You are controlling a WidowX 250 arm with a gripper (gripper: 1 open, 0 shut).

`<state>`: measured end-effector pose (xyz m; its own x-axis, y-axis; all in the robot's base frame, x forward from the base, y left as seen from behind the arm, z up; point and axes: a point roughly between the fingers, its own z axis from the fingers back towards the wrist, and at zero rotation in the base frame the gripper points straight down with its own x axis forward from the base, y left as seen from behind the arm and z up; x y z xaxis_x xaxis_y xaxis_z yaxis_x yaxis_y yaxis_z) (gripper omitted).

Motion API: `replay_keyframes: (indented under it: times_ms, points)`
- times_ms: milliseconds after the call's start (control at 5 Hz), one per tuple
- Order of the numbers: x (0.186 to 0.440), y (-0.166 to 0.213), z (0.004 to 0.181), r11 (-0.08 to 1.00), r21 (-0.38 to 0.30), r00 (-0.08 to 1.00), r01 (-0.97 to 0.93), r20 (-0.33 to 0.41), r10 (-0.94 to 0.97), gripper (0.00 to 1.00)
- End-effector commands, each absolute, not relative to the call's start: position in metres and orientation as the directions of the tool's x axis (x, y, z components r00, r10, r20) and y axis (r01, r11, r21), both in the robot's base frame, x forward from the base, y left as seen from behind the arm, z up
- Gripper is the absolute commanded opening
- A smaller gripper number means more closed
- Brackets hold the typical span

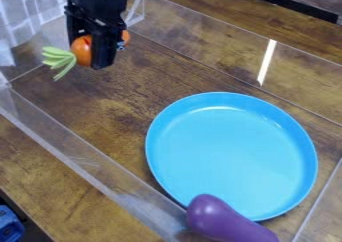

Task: Remove the carrot from the blue tray and put it on the table

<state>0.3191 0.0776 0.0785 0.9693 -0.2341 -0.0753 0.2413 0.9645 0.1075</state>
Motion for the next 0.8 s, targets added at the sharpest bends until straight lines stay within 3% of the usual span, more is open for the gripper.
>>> replay_keyframes:
  times_ms: [0,600]
  points:
    - [0.3311,0.0801,0.0933,0.952,0.124,0.96,0.279,-0.013,-0.279,0.0]
    - [0.3362,0.0895,0.0938,0.944,0.103,0.949,0.313,-0.007,-0.314,0.0]
